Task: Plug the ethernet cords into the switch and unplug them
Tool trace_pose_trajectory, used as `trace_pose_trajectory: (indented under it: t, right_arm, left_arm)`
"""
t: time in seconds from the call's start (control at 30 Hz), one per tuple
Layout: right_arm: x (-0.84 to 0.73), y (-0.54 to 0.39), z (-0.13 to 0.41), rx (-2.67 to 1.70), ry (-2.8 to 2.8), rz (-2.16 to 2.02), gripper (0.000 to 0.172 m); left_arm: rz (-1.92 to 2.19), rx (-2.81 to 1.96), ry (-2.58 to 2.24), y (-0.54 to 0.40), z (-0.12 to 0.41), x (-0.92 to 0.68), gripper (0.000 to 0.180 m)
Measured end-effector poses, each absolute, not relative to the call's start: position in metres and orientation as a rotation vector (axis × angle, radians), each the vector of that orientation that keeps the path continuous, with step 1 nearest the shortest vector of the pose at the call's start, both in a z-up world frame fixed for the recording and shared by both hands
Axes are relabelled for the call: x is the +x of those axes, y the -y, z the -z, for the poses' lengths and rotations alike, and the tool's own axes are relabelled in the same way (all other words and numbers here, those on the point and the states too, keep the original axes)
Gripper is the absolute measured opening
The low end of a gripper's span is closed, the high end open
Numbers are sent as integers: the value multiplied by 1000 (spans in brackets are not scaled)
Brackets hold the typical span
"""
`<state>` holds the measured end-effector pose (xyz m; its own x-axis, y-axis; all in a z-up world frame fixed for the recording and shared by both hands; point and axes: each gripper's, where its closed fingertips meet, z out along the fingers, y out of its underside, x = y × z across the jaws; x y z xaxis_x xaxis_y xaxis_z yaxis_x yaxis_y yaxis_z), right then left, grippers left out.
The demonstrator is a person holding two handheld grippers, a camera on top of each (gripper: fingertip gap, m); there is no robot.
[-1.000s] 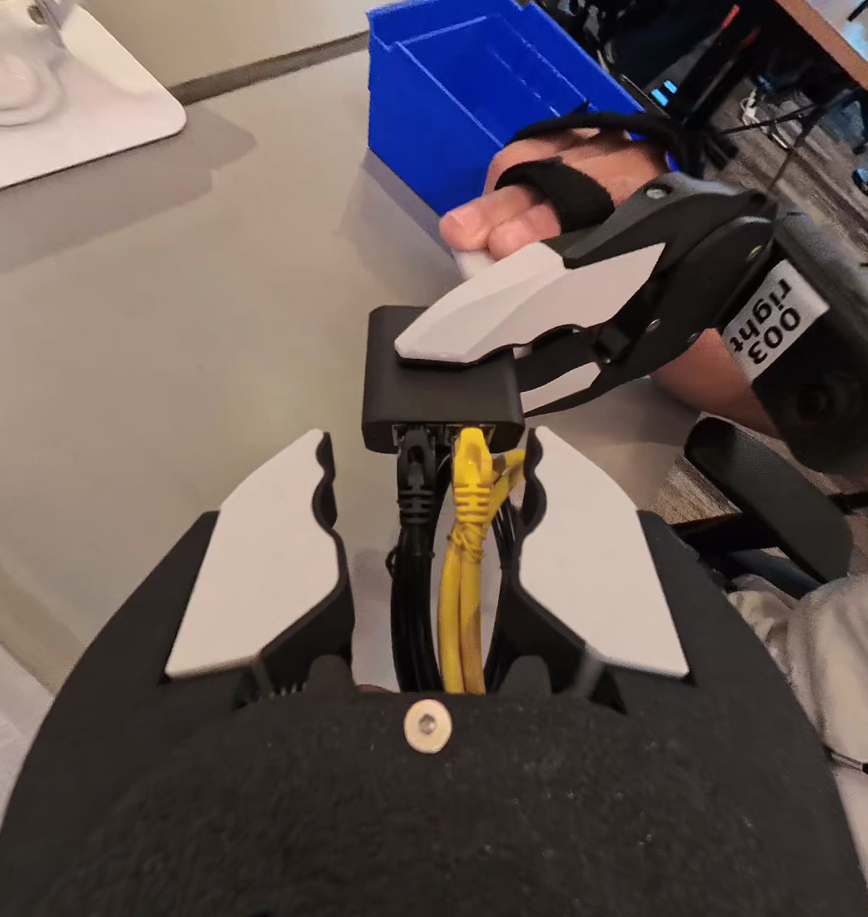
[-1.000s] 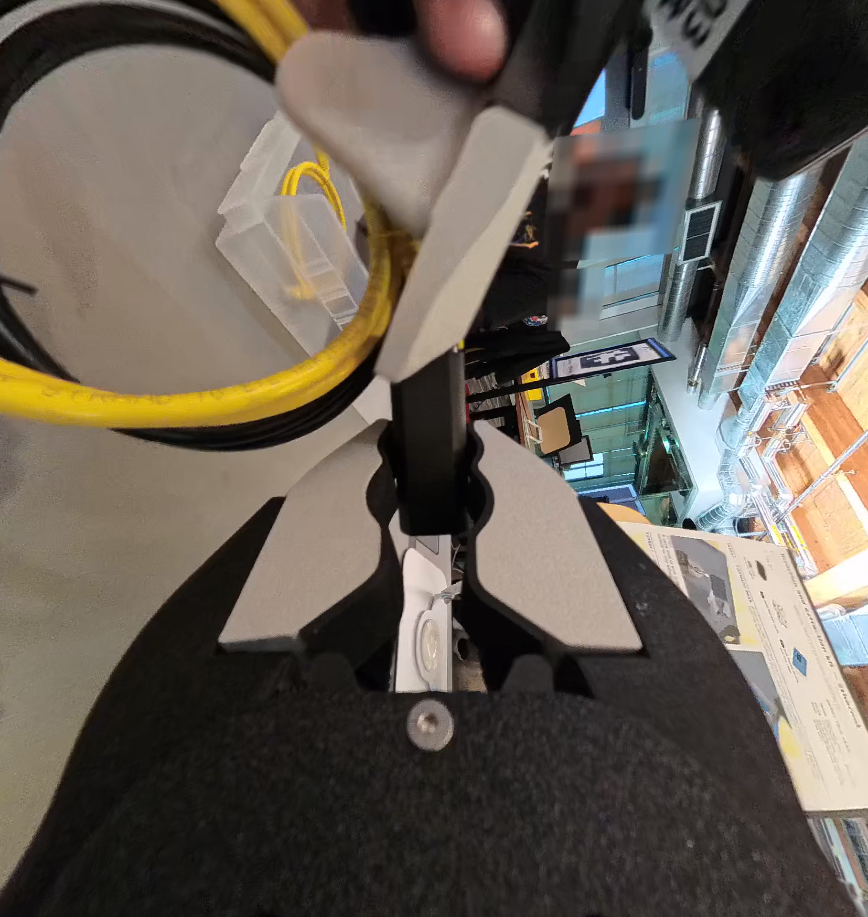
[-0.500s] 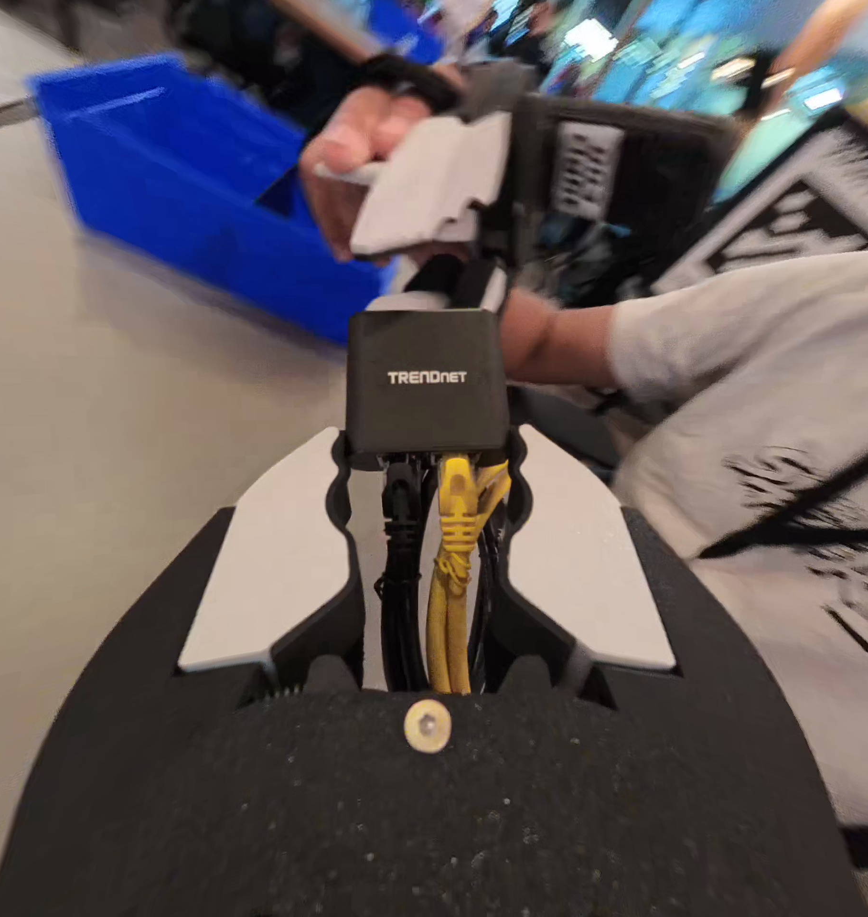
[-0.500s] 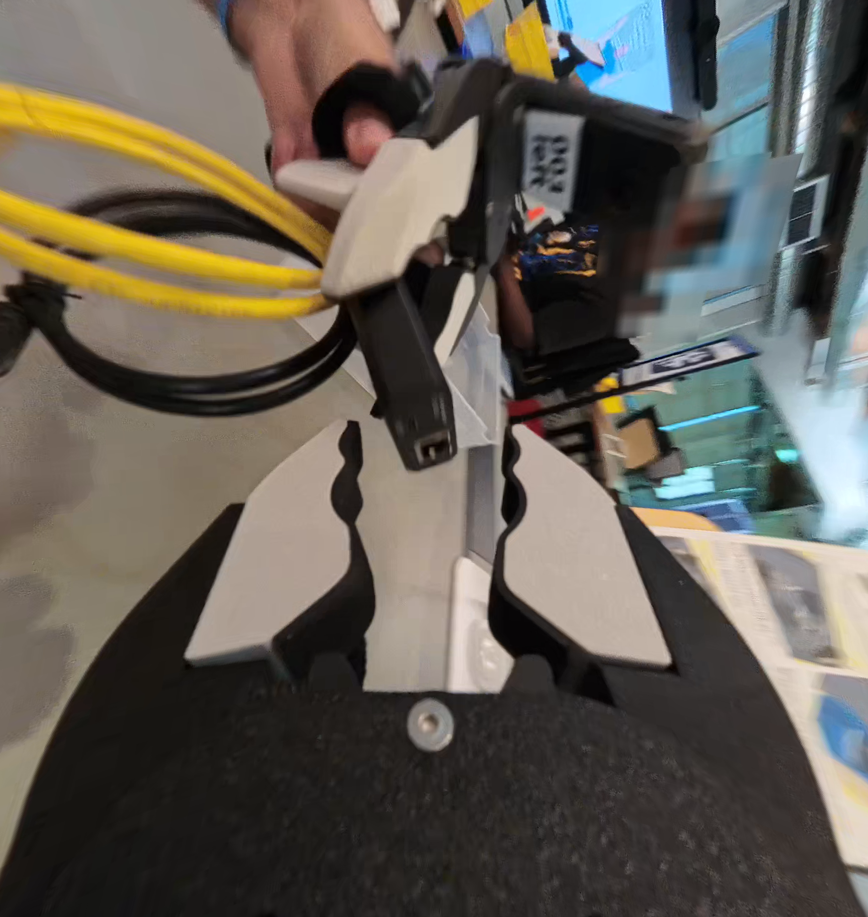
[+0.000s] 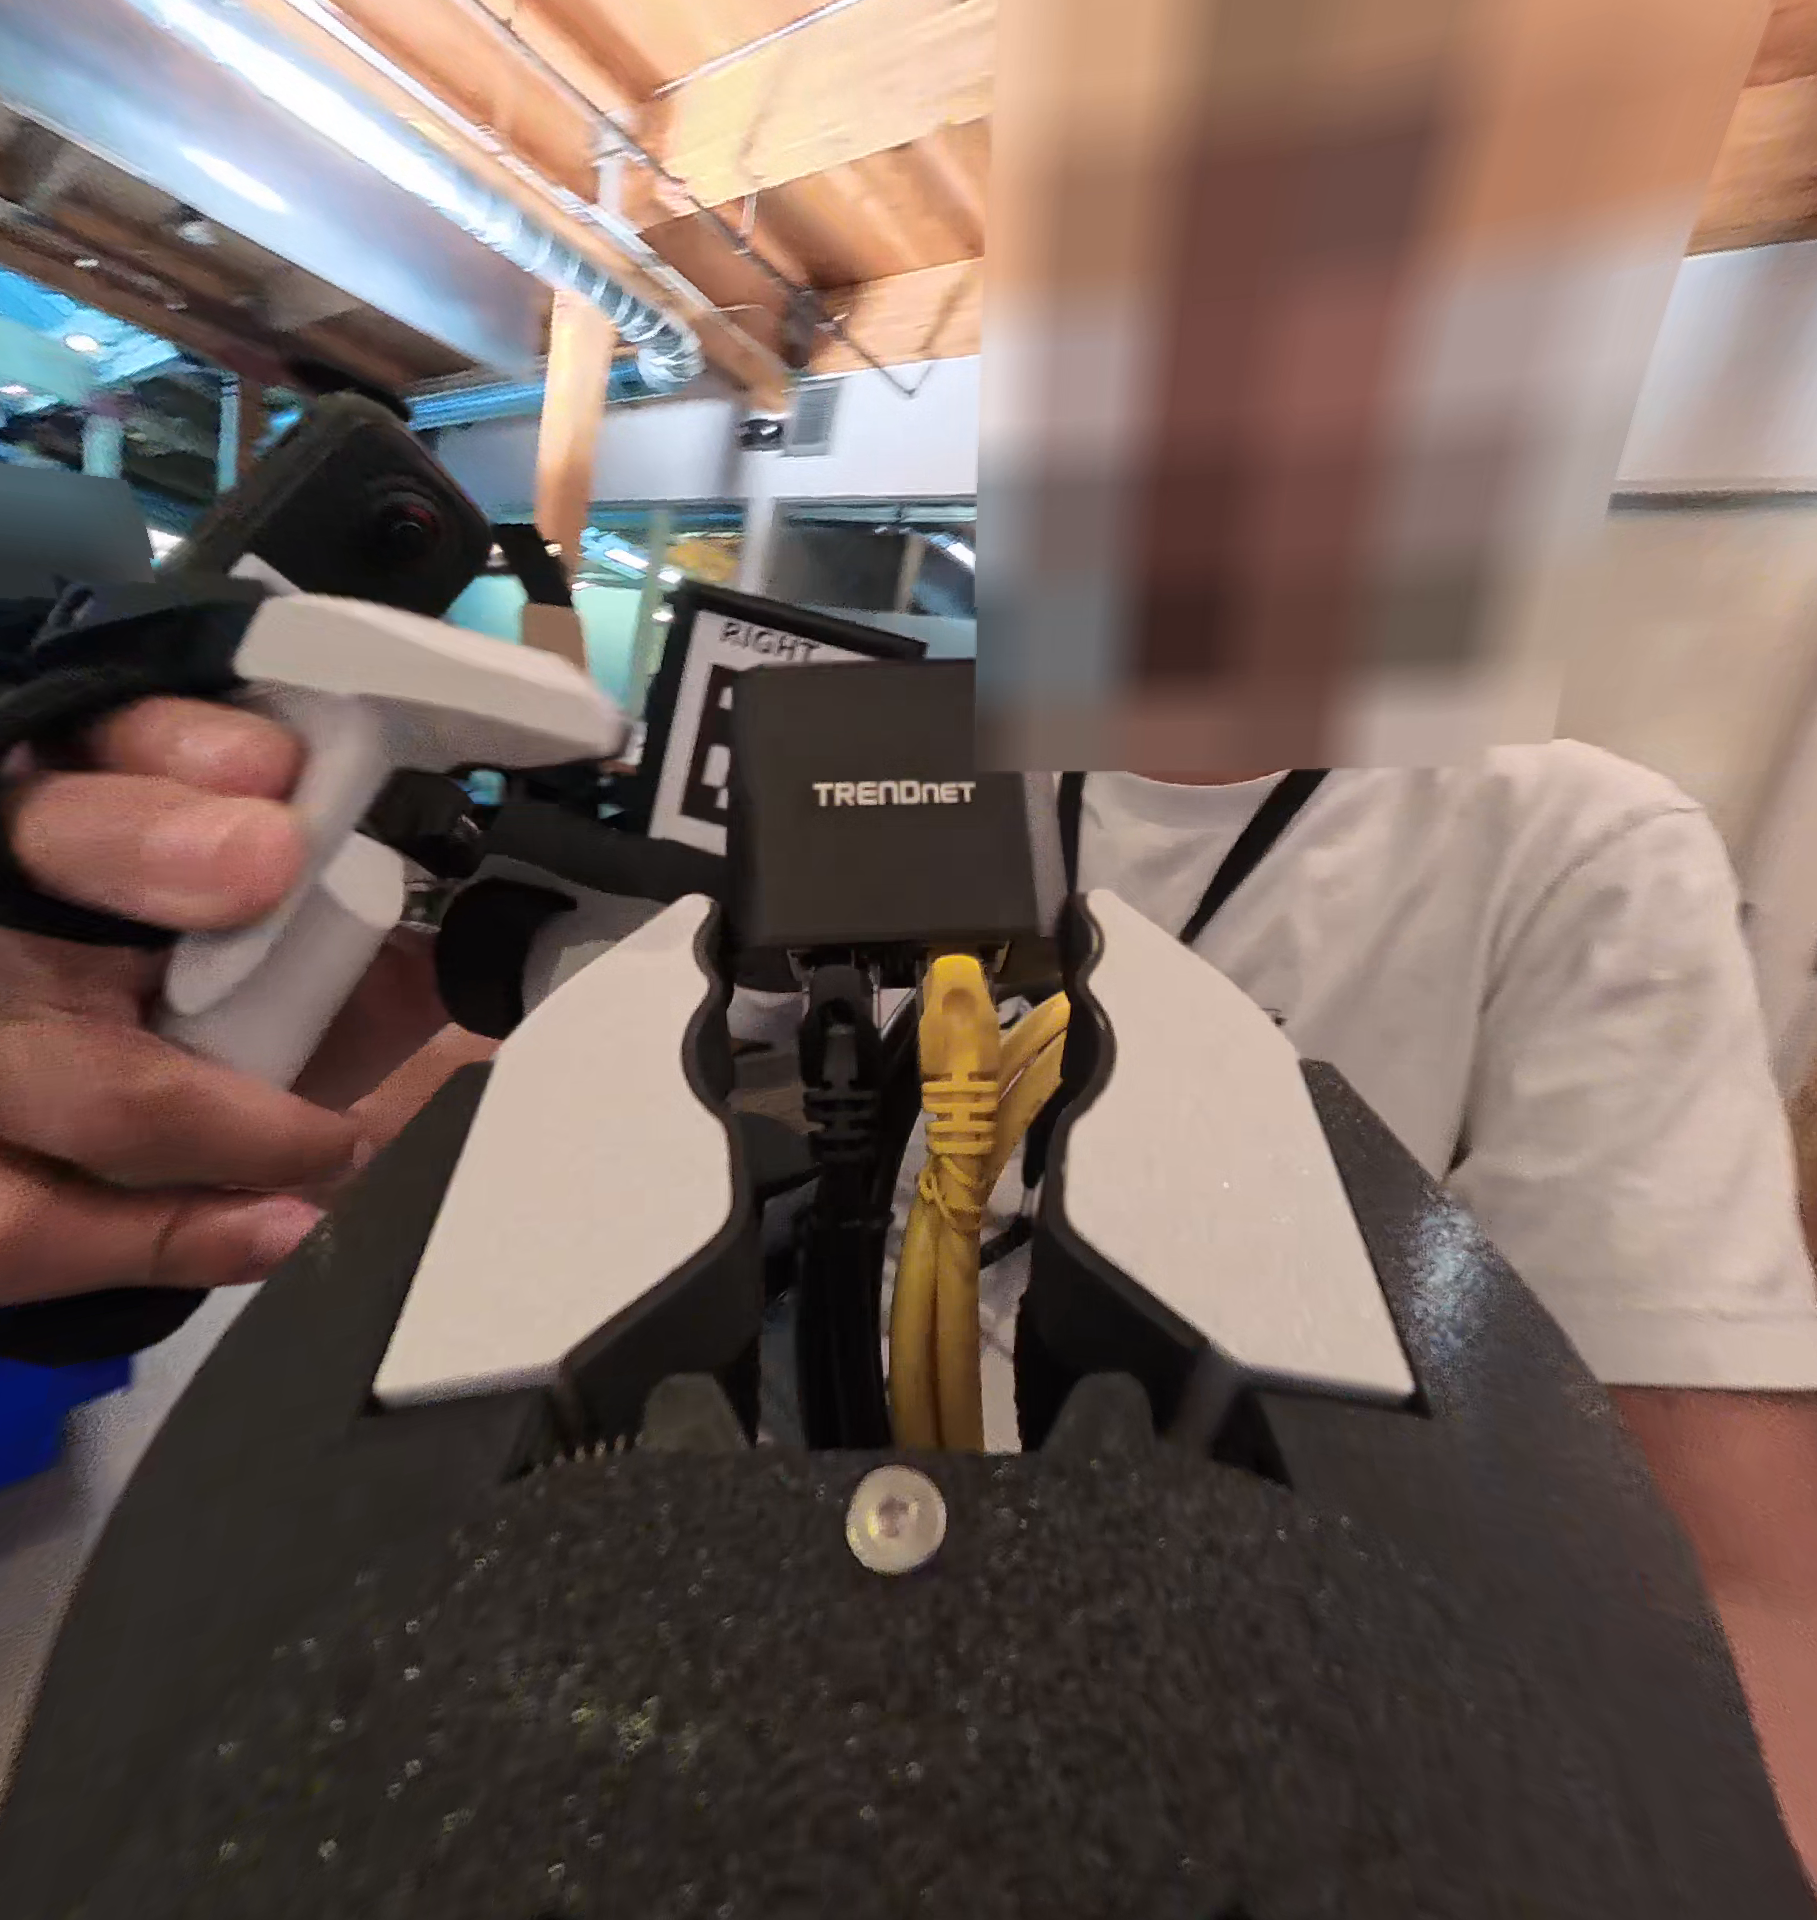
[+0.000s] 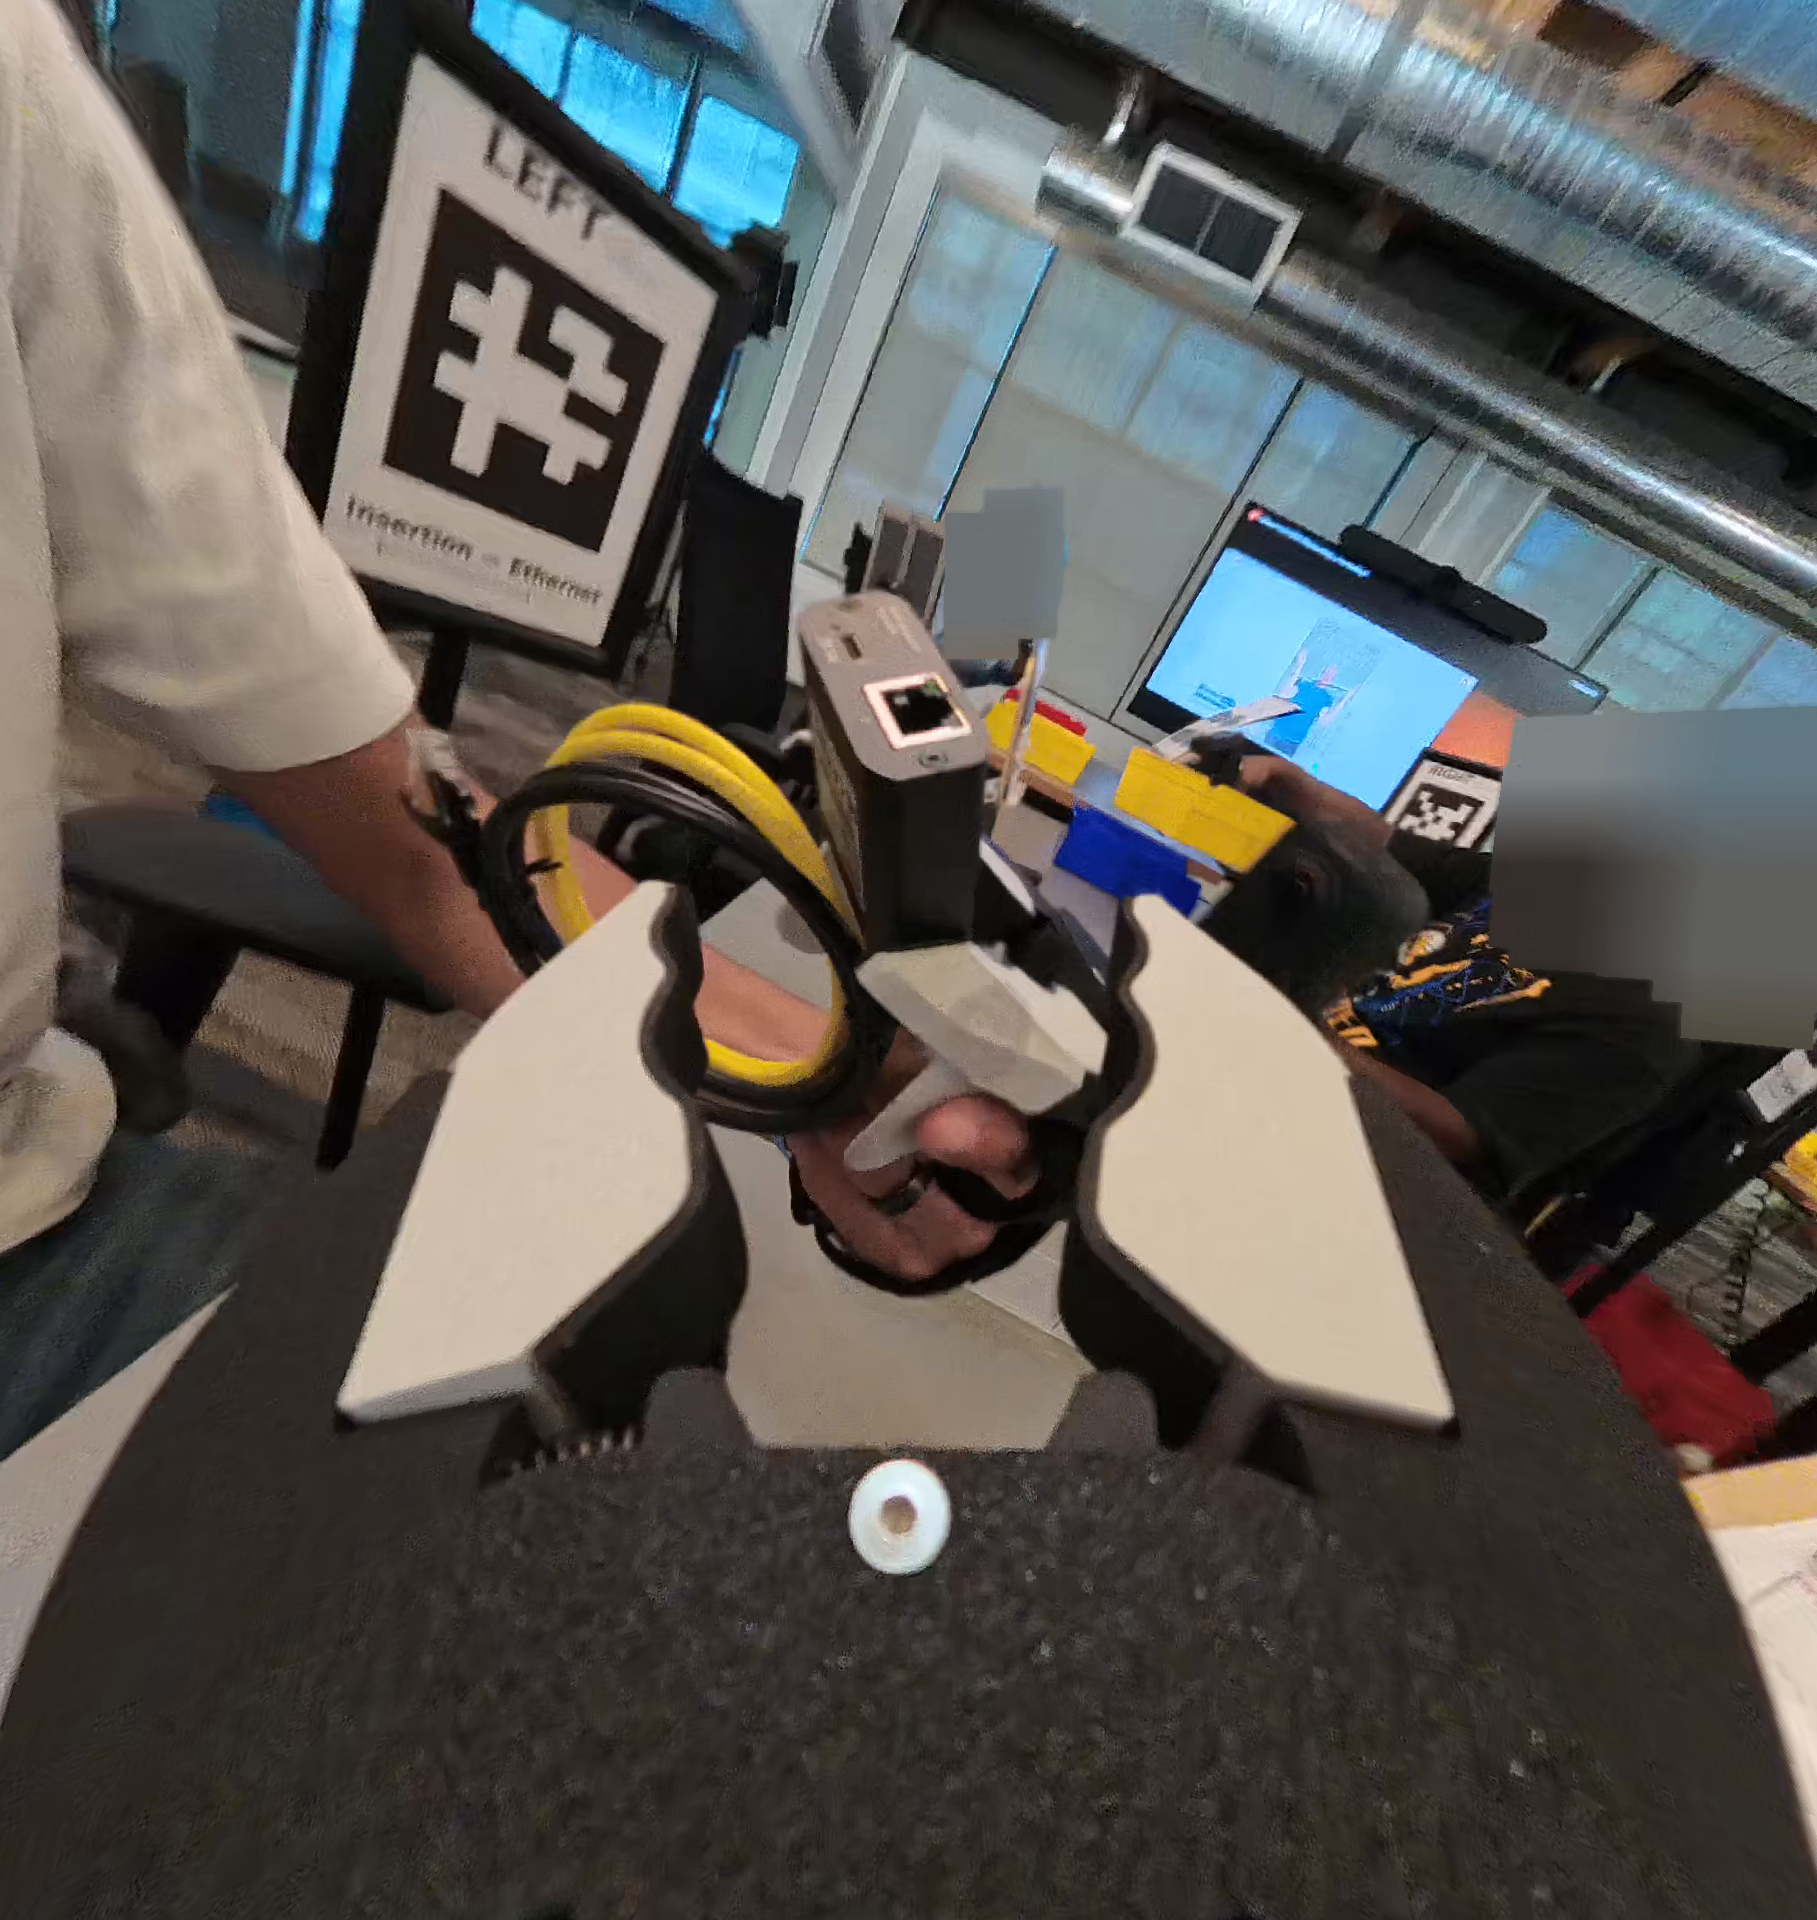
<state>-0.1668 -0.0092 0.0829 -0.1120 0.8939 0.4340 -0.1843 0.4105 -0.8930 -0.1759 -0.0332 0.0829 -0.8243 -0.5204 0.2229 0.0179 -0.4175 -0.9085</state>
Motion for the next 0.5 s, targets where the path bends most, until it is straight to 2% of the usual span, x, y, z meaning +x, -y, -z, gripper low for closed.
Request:
trace_pose_trajectory:
  t: [0.1, 0.3, 0.37, 0.5]
  right_arm:
    - [-162, 21, -86, -622, 1410, -1009, 57]
    - [-165, 28, -77, -608, 1468, -1006, 48]
    - [-164, 35, -75, -559, 1497, -984, 25]
    - [-163, 28, -78, -608, 1496, -912, 25]
  left_arm:
    - [2378, -584, -1463, 39, -79, -169, 61]
    - [2459, -487, -1519, 51, -67, -143, 61]
    - [2506, -437, -1469, 46, -71, -142, 61]
    - [2510, -476, -1375, 34, -73, -140, 59]
